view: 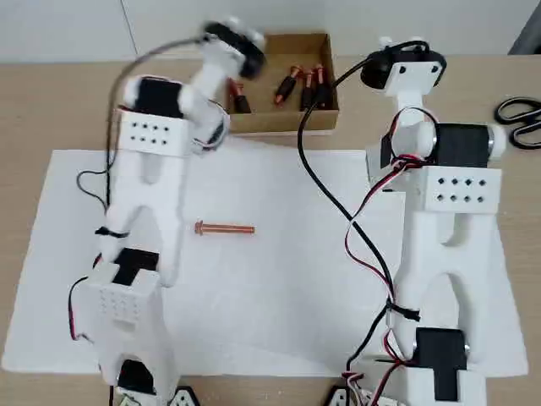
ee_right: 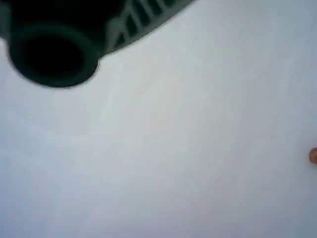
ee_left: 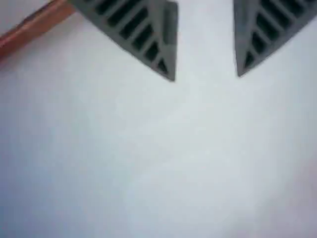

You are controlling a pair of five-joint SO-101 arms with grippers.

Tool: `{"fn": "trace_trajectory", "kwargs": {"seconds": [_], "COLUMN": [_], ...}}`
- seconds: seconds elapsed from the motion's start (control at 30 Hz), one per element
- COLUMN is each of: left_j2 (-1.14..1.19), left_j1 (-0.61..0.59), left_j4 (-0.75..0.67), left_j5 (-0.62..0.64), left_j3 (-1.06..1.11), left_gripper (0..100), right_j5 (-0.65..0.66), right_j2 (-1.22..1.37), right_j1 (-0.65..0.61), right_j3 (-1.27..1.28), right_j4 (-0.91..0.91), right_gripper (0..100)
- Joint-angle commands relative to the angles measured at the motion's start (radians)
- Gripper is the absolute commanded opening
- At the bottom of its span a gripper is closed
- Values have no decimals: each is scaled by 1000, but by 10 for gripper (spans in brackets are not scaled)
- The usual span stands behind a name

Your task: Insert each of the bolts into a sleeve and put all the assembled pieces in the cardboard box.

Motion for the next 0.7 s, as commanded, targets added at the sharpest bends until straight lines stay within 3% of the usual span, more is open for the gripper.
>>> {"fn": "trace_trajectory", "kwargs": {"seconds": [0.0,0.2,0.4,0.53,0.67], "left_j2": [-20,-21,-164,-321,-448], "left_j1": [-46,-52,-17,8,49], "left_j4": [26,26,26,26,25], "left_j5": [411,706,984,1033,1033], "left_j3": [-51,67,394,567,711], "left_gripper": [65,12,179,311,328], "right_j5": [12,12,12,12,12], "right_j2": [-56,-58,-116,-142,-147], "right_j1": [-5,-2,-5,-5,-5], "right_j3": [-34,-34,-32,-32,-29], "right_j4": [1,2,7,4,8], "right_gripper": [4,4,4,4,4]}}
